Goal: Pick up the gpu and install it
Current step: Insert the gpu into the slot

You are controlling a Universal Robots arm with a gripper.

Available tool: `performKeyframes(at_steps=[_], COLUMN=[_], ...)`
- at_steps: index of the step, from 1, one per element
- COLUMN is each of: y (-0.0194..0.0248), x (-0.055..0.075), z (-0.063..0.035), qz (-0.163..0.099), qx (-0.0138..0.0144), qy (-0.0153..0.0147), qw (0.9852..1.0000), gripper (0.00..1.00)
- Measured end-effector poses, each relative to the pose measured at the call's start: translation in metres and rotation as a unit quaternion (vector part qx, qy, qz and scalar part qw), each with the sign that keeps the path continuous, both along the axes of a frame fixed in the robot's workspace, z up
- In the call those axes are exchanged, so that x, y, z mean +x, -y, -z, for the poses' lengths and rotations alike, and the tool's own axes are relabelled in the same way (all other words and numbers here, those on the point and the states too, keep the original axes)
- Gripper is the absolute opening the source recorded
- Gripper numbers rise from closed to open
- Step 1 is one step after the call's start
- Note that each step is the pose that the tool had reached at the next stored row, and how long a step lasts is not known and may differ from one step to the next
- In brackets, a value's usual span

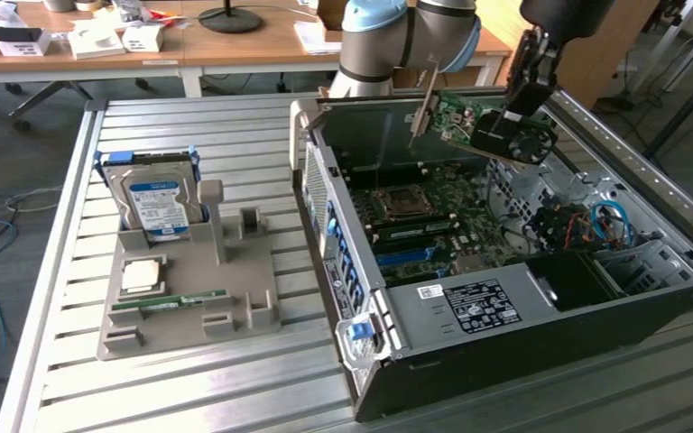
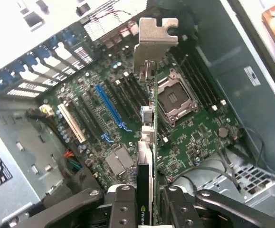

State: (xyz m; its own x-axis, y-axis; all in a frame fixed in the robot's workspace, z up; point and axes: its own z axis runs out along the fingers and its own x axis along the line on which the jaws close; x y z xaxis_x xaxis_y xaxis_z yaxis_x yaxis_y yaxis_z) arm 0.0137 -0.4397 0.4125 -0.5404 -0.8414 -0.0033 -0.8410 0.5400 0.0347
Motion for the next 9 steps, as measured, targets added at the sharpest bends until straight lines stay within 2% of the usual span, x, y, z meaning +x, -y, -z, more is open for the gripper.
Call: performKeyframes(at_steps=[4, 9], y=[0.0000, 0.0000], x=[0.0000, -0.0001], z=[0.0000, 0.0000], qz=[-0.030, -0.068], qx=[-0.0013, -0.0027], qy=[0.0000, 0.0000], qw=[0.9995, 0.9977], gripper=[0.26, 0.26])
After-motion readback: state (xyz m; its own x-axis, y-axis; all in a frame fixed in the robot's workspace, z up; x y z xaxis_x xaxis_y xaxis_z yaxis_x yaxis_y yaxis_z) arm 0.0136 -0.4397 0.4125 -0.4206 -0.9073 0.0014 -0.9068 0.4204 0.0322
